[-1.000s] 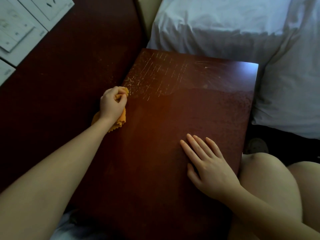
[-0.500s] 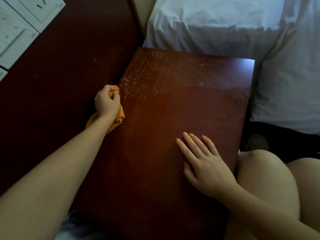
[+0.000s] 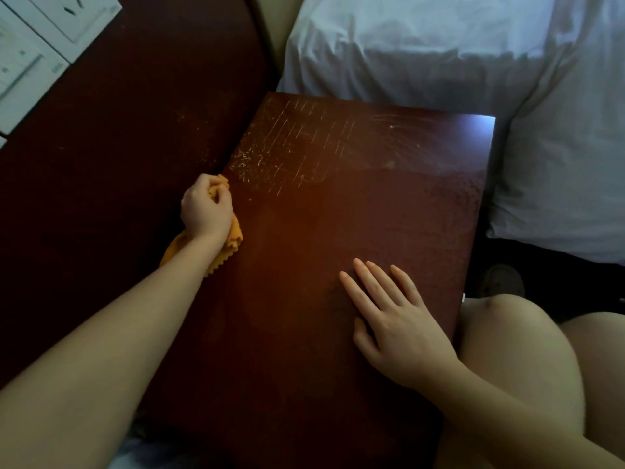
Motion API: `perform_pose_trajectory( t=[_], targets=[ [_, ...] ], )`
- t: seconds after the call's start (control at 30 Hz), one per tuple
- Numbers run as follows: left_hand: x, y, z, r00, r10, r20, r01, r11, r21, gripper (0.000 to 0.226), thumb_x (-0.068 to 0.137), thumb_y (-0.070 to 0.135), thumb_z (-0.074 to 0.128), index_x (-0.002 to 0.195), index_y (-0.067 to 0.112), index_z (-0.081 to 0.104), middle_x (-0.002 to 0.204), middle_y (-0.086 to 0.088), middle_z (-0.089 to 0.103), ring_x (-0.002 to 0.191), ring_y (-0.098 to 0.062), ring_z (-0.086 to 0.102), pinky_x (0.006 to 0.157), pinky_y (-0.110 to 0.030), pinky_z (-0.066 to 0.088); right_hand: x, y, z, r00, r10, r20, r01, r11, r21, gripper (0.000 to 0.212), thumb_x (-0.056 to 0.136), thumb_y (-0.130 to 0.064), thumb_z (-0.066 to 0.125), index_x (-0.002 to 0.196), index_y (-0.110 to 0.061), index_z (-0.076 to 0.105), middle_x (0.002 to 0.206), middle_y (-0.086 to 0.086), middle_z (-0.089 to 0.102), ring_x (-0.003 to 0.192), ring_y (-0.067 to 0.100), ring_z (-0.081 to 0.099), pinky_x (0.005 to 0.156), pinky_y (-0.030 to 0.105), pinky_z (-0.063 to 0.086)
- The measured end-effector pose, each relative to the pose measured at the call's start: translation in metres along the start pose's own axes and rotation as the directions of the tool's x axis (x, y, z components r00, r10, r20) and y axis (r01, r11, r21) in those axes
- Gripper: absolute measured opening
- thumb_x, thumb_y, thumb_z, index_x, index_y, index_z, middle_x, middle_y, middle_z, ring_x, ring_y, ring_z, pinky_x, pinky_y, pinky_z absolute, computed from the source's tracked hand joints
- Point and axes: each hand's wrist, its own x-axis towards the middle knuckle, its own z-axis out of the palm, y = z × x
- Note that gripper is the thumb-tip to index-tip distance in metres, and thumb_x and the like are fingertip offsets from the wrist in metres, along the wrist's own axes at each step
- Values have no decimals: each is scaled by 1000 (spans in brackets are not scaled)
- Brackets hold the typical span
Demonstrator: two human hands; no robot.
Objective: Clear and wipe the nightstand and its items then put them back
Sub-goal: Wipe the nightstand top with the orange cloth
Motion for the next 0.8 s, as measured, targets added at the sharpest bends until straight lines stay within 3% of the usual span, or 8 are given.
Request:
perform_pose_trajectory(
  t=[0.07, 0.13, 0.3, 0.43, 0.53, 0.67, 0.73, 0.8],
  targets=[
    [1, 9, 6, 996, -85, -39, 85, 996, -7, 16, 92, 17, 49, 102, 11, 60, 108, -6, 62, 104, -21, 55, 79, -25, 40, 0, 0, 0, 1000, 2, 3, -2, 1000, -1, 56, 86, -32, 35, 138, -13, 44, 141, 12, 44, 130, 26, 42, 107, 42, 20],
    [-2, 15, 8, 998, -66, -21, 66, 998, -10, 17, 92, 17, 49, 103, 11, 60, 108, -6, 62, 105, -20, 55, 79, -23, 39, 1, -1, 0, 1000, 4, 8, -4, 1000, -1, 57, 86, -32, 35, 138, -13, 44, 141, 12, 44, 130, 27, 42, 108, 42, 19],
    [-25, 15, -2, 958, 241, 152, -234, 970, -65, 14, 89, 15, 53, 97, 11, 64, 107, -3, 64, 103, -18, 56, 85, -25, 41, 0, -1, -1, 1000, 7, 17, -7, 1000, -4, 57, 86, -33, 35, 138, -13, 44, 142, 12, 43, 131, 27, 41, 108, 41, 18],
    [-39, 5, -12, 909, 360, 208, -341, 932, -122, 10, 88, 12, 55, 92, 11, 65, 108, 0, 64, 105, -15, 56, 91, -31, 44, 0, 0, -1, 1000, 9, 14, -9, 1000, -4, 57, 86, -34, 35, 138, -13, 45, 141, 13, 45, 130, 27, 43, 107, 42, 19],
    [-31, 5, -8, 946, 290, 147, -279, 956, -91, 12, 89, 13, 53, 94, 10, 64, 107, -2, 64, 103, -17, 57, 89, -28, 43, 1, 0, -1, 1000, 11, 23, -11, 1000, -7, 57, 86, -34, 35, 138, -13, 45, 141, 12, 45, 130, 26, 42, 107, 41, 19],
    [-12, 12, 4, 1000, 3, -8, -3, 999, -34, 18, 92, 15, 48, 103, 9, 61, 109, -6, 62, 105, -19, 55, 82, -22, 38, 1, -1, -1, 999, 17, 30, -17, 1000, -9, 58, 85, -34, 36, 138, -14, 45, 141, 12, 45, 130, 26, 42, 108, 40, 18],
    [-8, 17, 9, 998, -39, -38, 39, 999, -3, 18, 92, 15, 48, 103, 9, 61, 108, -6, 62, 106, -20, 54, 79, -21, 37, 1, 0, -1, 1000, 15, 25, -15, 1000, -10, 58, 85, -34, 36, 138, -13, 45, 140, 12, 45, 130, 26, 43, 107, 41, 19],
    [-9, 20, 9, 1000, 5, -8, -5, 1000, 10, 17, 92, 15, 48, 102, 9, 60, 108, -6, 61, 106, -20, 53, 79, -21, 36, 1, 0, 0, 1000, 13, 26, -13, 1000, -13, 58, 85, -33, 36, 138, -13, 44, 141, 12, 45, 130, 26, 43, 107, 41, 19]
  ],
)
